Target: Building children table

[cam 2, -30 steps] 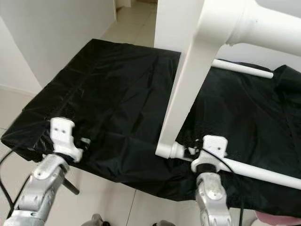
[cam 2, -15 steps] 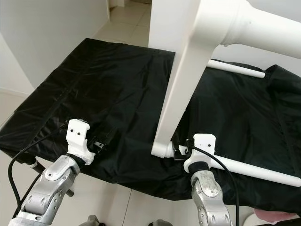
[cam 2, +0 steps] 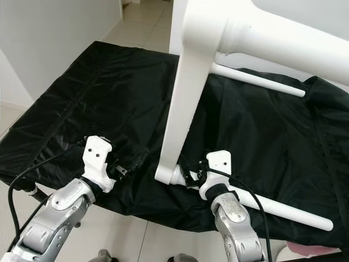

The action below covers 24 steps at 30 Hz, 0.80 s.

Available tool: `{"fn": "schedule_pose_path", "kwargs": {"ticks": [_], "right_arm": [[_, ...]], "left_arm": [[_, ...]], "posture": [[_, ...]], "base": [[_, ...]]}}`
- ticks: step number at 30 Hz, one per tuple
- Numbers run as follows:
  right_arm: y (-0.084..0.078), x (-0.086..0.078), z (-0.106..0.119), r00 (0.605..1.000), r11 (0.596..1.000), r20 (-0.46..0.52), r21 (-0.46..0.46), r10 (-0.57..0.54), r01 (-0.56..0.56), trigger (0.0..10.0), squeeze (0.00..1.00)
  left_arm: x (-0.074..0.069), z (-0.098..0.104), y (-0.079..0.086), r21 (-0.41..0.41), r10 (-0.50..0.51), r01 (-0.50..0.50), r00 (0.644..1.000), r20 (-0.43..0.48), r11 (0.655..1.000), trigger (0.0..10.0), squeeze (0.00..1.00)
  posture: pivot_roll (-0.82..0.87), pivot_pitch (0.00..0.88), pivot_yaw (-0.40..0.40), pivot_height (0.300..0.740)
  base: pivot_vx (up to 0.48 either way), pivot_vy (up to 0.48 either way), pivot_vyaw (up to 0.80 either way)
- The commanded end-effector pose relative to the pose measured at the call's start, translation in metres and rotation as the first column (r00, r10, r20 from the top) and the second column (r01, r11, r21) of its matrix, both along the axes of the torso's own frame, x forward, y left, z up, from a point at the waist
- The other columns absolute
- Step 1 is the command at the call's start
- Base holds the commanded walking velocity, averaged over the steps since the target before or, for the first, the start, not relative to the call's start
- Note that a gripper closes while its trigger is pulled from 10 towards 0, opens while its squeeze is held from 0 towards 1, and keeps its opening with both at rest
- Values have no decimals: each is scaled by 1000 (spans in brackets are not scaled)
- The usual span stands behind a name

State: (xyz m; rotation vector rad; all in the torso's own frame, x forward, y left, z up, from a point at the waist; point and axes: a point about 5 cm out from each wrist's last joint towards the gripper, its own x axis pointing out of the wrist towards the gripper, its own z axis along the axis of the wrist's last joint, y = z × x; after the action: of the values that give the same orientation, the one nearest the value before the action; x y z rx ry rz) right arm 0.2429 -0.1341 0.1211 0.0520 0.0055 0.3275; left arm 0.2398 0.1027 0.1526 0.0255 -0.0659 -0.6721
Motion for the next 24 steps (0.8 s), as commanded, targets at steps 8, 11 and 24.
{"fn": "schedule_pose_path", "kwargs": {"ticks": [8, 11, 24], "right_arm": [[15, 9, -7, 997, 997, -33, 17, 73, -73, 10000, 0], [21, 19, -5, 996, 996, -15, 21, 86, -85, 10000, 0], [45, 38, -2, 992, 990, 1, 63, 129, -129, 10000, 0]], "left_arm": [[-20, -2, -7, 48, -320, 323, 946, -56, 945, 10000, 0], [-22, -3, -3, 72, -330, 336, 941, -80, 939, 10000, 0], [-27, -3, 4, 120, -354, 369, 926, -129, 922, 10000, 0]], "posture": [[41, 46, -88, 740], [50, 41, -92, 740], [68, 32, -97, 740]], "base": [[0, 0, 0], [0, 0, 0], [0, 0, 0]]}}
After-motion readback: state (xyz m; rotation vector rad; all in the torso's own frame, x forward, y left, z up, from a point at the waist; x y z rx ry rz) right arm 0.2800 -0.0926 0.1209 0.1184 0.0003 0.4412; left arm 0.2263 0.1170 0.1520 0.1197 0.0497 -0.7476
